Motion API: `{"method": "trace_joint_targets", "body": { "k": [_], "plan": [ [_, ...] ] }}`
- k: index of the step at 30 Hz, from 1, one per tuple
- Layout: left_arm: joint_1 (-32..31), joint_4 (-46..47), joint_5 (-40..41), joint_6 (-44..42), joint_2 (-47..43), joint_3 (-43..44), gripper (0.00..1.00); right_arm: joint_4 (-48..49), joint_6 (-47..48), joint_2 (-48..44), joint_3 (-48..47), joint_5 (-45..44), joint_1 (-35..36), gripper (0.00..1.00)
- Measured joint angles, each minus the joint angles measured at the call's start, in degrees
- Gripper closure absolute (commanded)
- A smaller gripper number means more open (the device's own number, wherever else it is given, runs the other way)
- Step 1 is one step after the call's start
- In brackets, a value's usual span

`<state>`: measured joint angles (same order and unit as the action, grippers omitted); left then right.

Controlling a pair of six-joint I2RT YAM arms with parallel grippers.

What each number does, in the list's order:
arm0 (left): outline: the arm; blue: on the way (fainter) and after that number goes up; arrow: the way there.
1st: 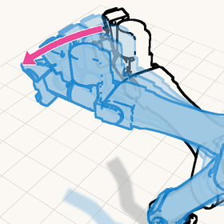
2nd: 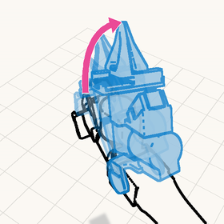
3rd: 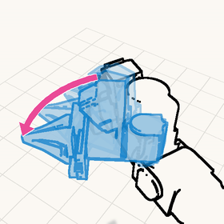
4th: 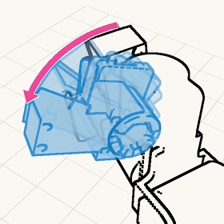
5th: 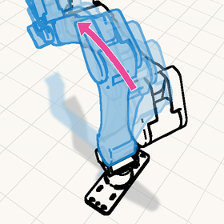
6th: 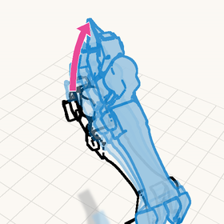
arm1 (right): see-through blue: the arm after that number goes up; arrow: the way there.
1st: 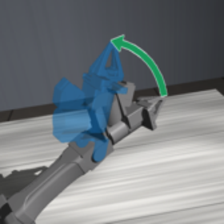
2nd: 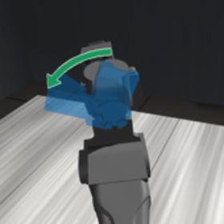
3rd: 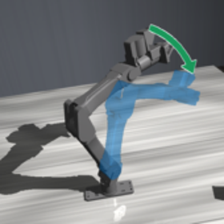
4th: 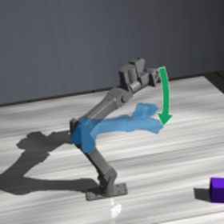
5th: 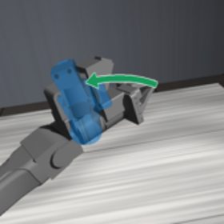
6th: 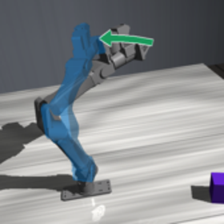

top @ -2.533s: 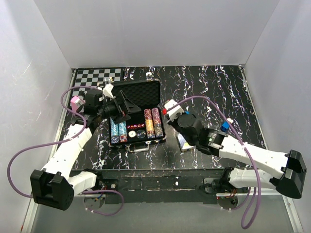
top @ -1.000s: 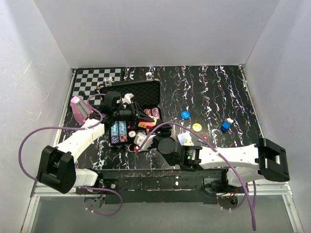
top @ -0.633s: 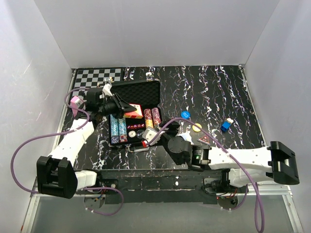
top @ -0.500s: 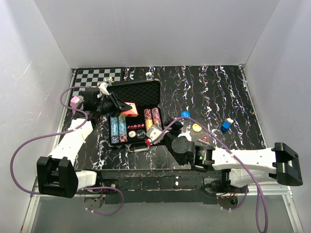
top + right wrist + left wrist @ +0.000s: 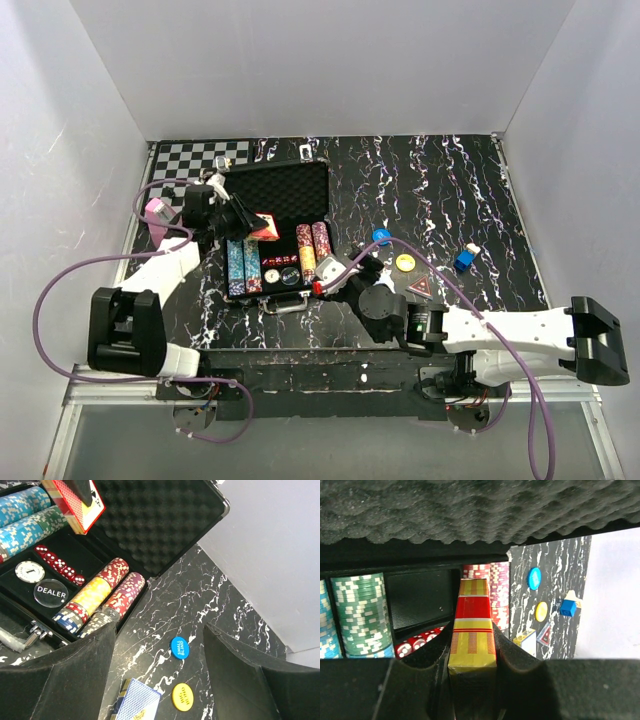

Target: Pack up texas hold em set

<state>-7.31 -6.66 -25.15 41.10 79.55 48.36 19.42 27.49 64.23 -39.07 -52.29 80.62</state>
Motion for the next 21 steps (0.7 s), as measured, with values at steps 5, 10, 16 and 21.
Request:
{"method": "trace_joint_targets", "body": {
  "k": [5, 10, 16, 21],
  "plan": [
    [-0.87, 1.62, 1.46, -0.48, 1.4, -2.05, 1.0, -0.2, -3.28, -1.84, 1.16, -0.42, 0.0, 0.23],
    [-2.56, 3.13, 3.39, -0.37, 1.86, -4.15, 1.0, -0.57, -5.22, -2.38, 1.42, -0.98, 0.0, 0.23],
    [-6.21, 6.51, 7.63, 0.07, 2.75, -4.61, 1.0, -1.95, -7.19, -2.4, 1.44, -1.53, -0.02, 0.23],
    [-7.74, 8.79, 10.45, 0.04, 3.34, -5.05, 1.0, -3.13, -8.81, -3.3, 1.49, -1.62, -0.02, 0.23]
  ]
}}
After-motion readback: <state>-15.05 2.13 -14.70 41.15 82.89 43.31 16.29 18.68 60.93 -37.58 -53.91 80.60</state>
